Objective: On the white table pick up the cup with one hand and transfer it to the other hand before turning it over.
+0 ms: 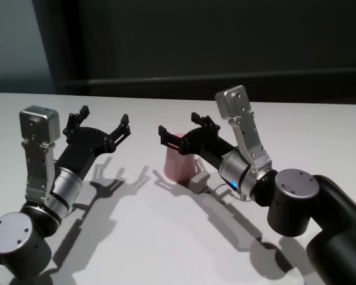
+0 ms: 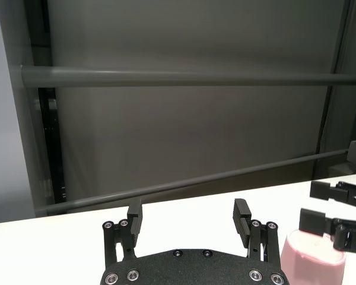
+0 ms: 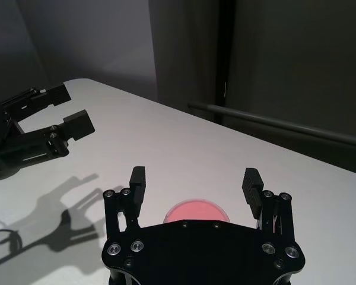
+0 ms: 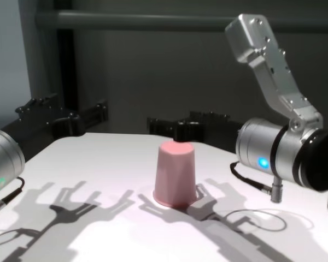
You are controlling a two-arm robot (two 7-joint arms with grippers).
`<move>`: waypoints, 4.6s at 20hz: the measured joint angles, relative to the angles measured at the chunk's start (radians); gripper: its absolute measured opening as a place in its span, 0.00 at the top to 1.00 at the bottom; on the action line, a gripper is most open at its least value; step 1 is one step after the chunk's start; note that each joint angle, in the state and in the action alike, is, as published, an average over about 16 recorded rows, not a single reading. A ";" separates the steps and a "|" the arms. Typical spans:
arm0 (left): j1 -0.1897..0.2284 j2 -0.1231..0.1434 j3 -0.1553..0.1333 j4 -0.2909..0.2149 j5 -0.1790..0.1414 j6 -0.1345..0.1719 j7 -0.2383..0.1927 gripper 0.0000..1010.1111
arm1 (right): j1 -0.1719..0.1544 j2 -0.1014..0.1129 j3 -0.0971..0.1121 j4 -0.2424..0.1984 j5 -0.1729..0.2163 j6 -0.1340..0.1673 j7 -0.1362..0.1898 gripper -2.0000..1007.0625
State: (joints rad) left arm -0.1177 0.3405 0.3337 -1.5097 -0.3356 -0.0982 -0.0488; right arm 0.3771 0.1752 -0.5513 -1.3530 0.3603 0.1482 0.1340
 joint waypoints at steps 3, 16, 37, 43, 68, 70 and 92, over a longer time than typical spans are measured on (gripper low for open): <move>0.000 0.000 0.000 0.000 0.000 0.000 0.000 0.01 | -0.016 0.005 0.022 -0.027 -0.003 -0.021 -0.011 0.01; 0.000 0.000 0.000 0.000 0.000 0.000 0.000 0.01 | -0.143 0.063 0.133 -0.166 -0.079 -0.074 -0.145 0.01; 0.000 0.000 0.000 0.000 0.000 0.000 0.000 0.01 | -0.289 0.081 0.225 -0.273 -0.186 -0.082 -0.244 0.01; 0.000 0.000 0.000 0.000 0.000 0.000 0.000 0.01 | -0.297 0.069 0.221 -0.267 -0.212 -0.076 -0.240 0.01; 0.000 0.000 0.000 0.000 0.000 0.000 0.000 0.01 | -0.302 0.007 0.249 -0.192 -0.262 -0.108 -0.205 0.01; 0.000 0.000 0.000 0.000 0.000 0.000 0.000 0.01 | -0.302 0.002 0.253 -0.185 -0.265 -0.114 -0.200 0.01; 0.000 0.000 0.000 0.000 0.000 0.000 0.000 0.01 | -0.292 -0.014 0.260 -0.157 -0.273 -0.143 -0.175 0.01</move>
State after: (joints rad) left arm -0.1178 0.3405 0.3337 -1.5096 -0.3356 -0.0982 -0.0488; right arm 0.0848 0.1608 -0.2909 -1.5102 0.0877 0.0051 -0.0414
